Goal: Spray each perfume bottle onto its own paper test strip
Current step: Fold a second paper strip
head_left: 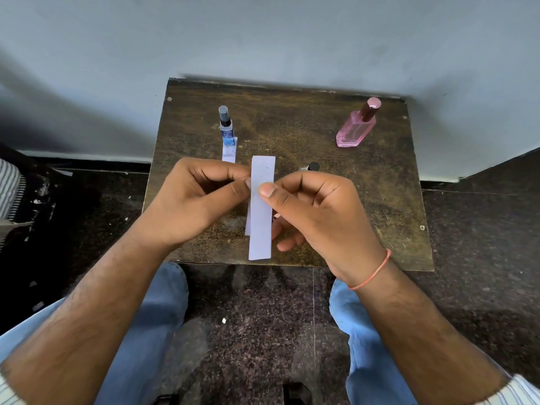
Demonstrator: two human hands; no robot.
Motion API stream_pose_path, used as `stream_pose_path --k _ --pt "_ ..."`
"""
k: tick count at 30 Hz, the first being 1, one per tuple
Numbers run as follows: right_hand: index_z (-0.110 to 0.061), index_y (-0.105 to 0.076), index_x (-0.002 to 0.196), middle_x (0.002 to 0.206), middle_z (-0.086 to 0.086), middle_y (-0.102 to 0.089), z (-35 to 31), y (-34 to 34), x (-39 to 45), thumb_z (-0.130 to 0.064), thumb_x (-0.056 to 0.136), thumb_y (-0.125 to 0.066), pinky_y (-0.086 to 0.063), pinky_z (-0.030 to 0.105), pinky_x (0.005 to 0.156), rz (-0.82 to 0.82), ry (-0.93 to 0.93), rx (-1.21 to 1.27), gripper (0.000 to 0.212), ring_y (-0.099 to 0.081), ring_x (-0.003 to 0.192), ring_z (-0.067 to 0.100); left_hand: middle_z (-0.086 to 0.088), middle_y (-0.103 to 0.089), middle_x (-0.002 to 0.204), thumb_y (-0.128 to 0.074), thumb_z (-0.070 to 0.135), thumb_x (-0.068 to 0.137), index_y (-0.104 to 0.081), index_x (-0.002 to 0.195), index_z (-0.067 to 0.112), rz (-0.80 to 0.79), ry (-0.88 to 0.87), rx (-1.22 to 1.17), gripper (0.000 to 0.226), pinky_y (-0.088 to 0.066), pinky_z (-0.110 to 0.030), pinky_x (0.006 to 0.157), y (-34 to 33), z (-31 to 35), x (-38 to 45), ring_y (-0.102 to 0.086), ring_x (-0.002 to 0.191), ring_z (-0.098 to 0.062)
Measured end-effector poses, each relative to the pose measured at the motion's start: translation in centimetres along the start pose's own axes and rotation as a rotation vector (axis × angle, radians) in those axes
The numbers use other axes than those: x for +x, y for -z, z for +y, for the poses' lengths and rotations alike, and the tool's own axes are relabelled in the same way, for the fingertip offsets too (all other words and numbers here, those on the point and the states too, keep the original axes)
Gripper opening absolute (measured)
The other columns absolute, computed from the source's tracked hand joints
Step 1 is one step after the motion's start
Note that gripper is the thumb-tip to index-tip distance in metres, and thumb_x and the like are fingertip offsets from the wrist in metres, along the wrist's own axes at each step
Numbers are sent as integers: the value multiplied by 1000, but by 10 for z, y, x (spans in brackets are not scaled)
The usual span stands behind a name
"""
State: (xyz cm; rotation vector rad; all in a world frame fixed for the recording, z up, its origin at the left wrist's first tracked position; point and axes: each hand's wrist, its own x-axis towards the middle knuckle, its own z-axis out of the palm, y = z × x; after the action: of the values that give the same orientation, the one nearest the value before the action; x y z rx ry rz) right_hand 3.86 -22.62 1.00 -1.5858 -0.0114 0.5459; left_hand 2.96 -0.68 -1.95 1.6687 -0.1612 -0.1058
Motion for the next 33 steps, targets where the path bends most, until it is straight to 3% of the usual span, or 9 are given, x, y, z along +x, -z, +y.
stream_pose_path --k 2,5,11,15,17,21,24,27,33 --pt "-12 -79 91 73 4 -80 1 -1 1 -19 93 -86 -64 44 55 -2 1 -48 10 -79 65 25 -1 -85 97 -67 9 98 -82 103 14 6 9 7 16 -56 -24 77 -1 2 0 -74 84 -8" --pt "-12 -81 92 80 13 -82 3 -1 3 -16 92 -87 -65 41 54 1 -1 -76 7 -80 68 27 -13 -83 96 -66 8 99 -82 100 10 36 17 20 17 -56 -29 73 -2 0 0 -71 81 -16" --pt "-11 -84 94 87 25 -79 8 -2 6 -14 94 -85 -65 38 53 28 20 -93 3 -81 81 39 -19 -82 98 -66 11 101 -83 102 7 30 100 -18 18 -60 -29 70 1 1 -1 -73 80 -20" --pt "-6 -81 97 75 1 -80 7 -2 7 -10 97 -80 -67 44 54 15 14 -43 4 -80 72 15 -17 -83 98 -71 17 99 -83 102 9 4 159 -90 15 -62 -26 67 3 2 -3 -77 78 -17" --pt "-5 -80 98 76 0 -80 5 -2 7 -10 98 -78 -66 41 53 -3 -3 -12 5 -79 73 15 -17 -83 99 -73 16 97 -82 105 7 -3 147 -96 15 -64 -29 67 4 3 -3 -78 79 -21" --pt "-9 -79 95 85 13 -82 1 -7 5 -10 99 -77 -64 35 51 -92 -71 43 5 -79 72 20 -19 -80 108 -71 12 95 -77 116 10 29 49 -57 22 -62 -58 81 2 1 -4 -74 93 -50" --pt "-12 -79 89 82 7 -82 0 -10 4 -10 99 -77 -62 34 51 -129 -108 70 10 -78 68 19 -9 -83 113 -75 10 96 -75 125 14 69 -47 15 29 -64 -51 94 4 -2 -3 -79 104 -35" --pt "-11 -78 88 83 8 -82 -2 -11 4 -10 98 -77 -61 34 50 -132 -130 105 10 -77 66 20 -9 -82 113 -74 6 95 -75 124 8 93 -105 50 29 -63 -42 94 6 -2 -1 -79 104 -21" --pt "-15 -77 89 82 8 -81 -3 -13 4 -20 99 -78 -62 35 51 -64 -71 87 12 -72 65 24 -8 -83 104 -75 19 95 -83 109 17 103 -112 125 16 -59 -62 79 6 -3 -3 -77 95 -35"
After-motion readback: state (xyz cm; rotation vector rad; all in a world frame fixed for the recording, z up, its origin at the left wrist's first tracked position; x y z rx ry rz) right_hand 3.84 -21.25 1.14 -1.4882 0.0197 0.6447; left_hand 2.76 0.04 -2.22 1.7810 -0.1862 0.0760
